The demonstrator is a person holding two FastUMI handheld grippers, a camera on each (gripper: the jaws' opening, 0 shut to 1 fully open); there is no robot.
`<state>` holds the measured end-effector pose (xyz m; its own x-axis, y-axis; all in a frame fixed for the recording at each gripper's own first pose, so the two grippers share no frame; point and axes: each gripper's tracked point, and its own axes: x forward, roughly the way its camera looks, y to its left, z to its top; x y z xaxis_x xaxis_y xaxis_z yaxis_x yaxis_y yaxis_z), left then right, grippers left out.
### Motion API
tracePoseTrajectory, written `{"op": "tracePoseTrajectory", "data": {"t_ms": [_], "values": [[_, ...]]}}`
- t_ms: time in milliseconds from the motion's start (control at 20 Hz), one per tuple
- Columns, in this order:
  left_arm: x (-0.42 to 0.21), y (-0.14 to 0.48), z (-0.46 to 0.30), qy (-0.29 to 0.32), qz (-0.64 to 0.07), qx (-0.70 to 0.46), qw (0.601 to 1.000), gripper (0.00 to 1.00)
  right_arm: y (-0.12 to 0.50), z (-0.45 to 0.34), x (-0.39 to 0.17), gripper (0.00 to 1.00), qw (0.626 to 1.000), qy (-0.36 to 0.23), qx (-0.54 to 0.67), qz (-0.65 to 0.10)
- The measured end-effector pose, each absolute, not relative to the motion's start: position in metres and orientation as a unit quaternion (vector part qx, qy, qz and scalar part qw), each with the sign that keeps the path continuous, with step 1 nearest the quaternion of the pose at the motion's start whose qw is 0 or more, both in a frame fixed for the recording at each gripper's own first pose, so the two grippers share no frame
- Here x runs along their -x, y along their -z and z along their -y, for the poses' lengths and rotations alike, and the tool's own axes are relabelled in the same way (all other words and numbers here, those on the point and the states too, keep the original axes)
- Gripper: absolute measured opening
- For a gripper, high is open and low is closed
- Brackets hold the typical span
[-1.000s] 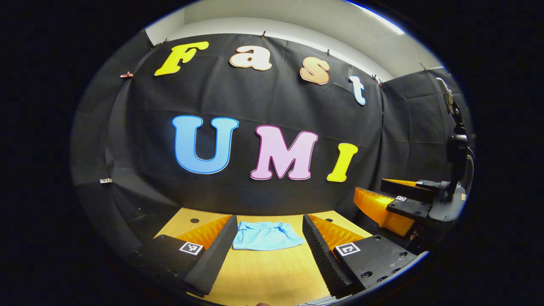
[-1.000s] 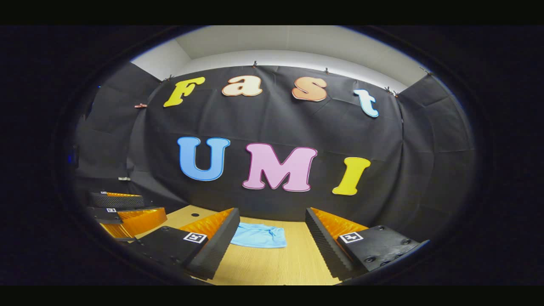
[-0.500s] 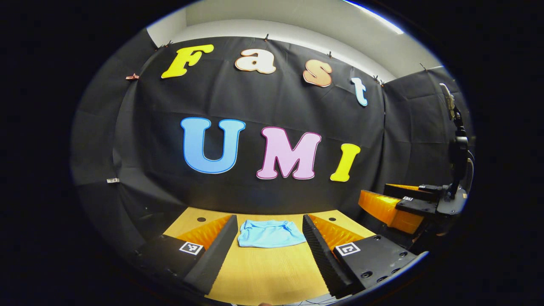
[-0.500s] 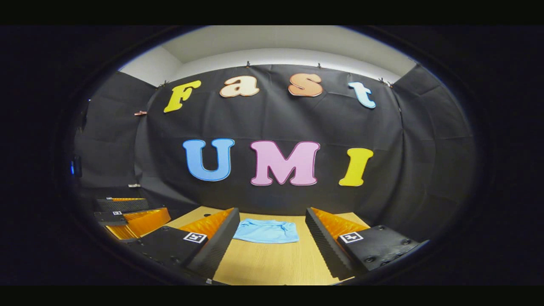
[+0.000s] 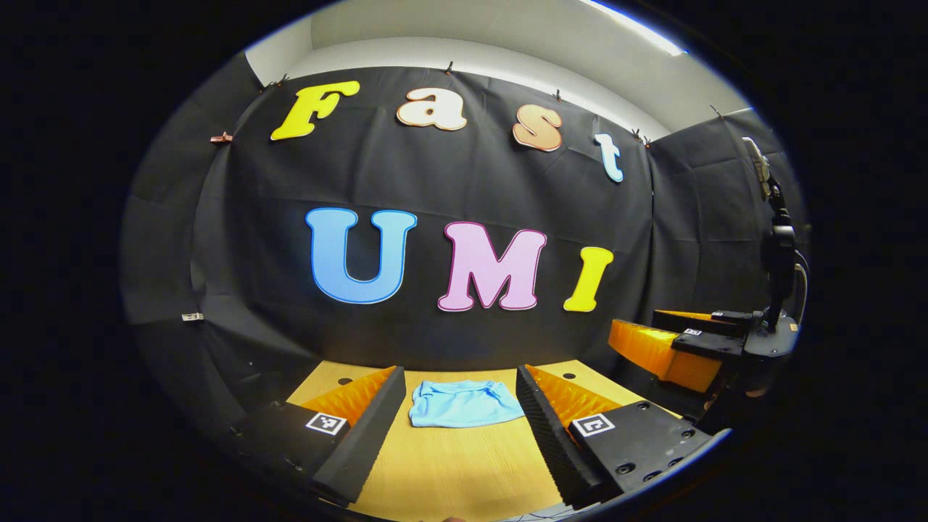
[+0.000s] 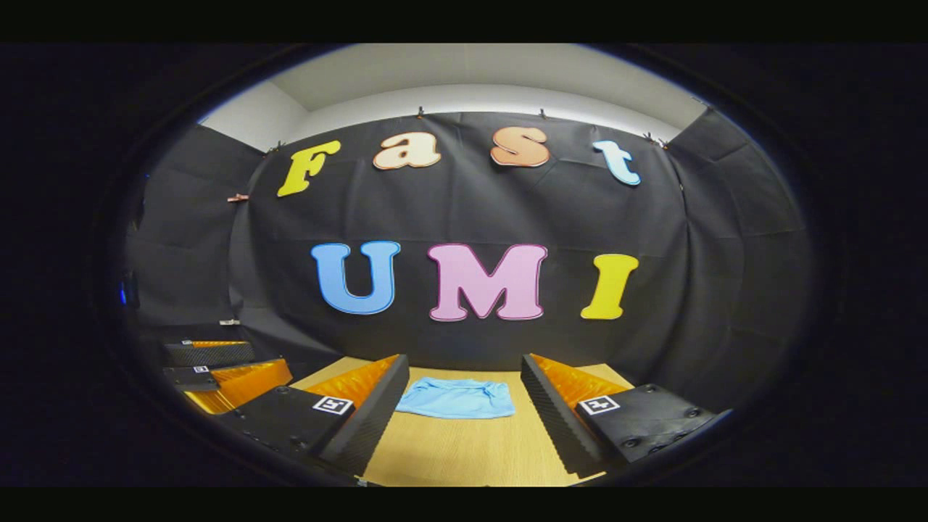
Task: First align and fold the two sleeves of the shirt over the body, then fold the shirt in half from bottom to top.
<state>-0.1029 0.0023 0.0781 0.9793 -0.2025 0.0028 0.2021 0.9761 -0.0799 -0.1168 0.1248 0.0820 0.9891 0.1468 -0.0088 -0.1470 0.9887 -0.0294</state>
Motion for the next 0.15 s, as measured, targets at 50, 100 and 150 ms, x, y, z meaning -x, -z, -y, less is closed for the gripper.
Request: {"op": "tracePoseTrajectory", "data": {"t_ms": [50, 100, 150], "values": [[0.1015, -0.0785, -0.0022, 0.103, -0.002, 0.040, 0.994, 0.97, -0.0811, -0.1247, 0.1157, 0.96, 0.997, -0.074, 0.015, -0.004], [0.1021, -0.0772, -0.0010, 0.104, -0.002, 0.041, 0.994, 1.00, -0.0813, -0.1257, 0.1166, 0.96, 0.997, -0.073, 0.016, -0.003], [0.1004, -0.0776, -0.0003, 0.104, -0.003, 0.041, 0.994, 0.97, -0.0814, -0.1260, 0.1164, 0.96, 0.997, -0.074, 0.017, -0.002]]}}
